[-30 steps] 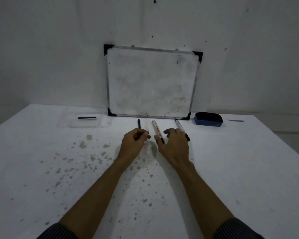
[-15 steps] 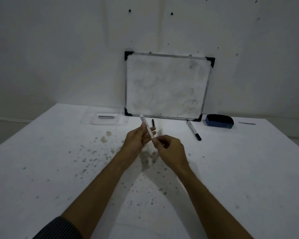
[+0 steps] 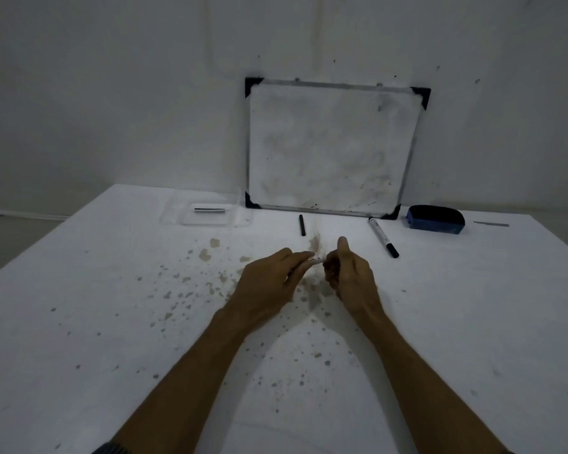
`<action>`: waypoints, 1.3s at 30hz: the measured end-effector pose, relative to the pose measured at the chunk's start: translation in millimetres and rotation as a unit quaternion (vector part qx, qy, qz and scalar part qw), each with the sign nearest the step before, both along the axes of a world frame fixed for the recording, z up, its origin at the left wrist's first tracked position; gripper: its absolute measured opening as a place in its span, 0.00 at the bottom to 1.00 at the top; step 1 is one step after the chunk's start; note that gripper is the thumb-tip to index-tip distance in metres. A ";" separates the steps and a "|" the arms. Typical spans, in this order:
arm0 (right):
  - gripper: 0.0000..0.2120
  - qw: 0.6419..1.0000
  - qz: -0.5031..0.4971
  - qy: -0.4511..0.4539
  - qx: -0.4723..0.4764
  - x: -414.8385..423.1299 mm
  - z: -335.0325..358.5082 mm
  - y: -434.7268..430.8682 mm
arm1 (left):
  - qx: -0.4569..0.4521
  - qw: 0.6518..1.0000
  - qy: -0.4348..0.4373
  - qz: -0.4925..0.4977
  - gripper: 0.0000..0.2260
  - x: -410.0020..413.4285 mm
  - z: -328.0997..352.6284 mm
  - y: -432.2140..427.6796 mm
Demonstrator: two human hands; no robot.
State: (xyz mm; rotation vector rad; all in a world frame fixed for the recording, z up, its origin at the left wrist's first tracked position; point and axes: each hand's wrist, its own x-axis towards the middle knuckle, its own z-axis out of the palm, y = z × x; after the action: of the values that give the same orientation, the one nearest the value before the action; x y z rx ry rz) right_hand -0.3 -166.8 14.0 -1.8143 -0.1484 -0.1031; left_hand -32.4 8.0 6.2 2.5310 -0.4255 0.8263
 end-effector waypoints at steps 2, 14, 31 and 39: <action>0.28 0.999 0.008 -0.027 -0.047 2.0 -3.5 -1.4 | 0.006 1.000 -0.021 -0.020 0.19 4.9 -2.3 -4.0; 0.28 0.990 -0.041 -0.053 -0.124 10.3 -3.7 6.5 | 0.022 0.991 -0.028 -0.126 0.15 11.0 1.7 -2.9; 0.13 0.987 -0.005 -0.100 -0.122 8.4 -5.5 -14.9 | -0.444 0.787 0.398 -0.158 0.17 -1.8 22.2 21.5; 0.09 0.976 0.047 -0.112 -0.183 18.2 -15.0 -25.3 | -0.521 0.779 0.332 -0.108 0.15 -2.2 17.5 7.1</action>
State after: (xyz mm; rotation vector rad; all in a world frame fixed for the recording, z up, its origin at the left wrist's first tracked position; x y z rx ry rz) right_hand 17.8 -192.1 -0.9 -2.1562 -0.4365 -0.2262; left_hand -34.6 15.1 23.6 1.4976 0.0225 -0.0315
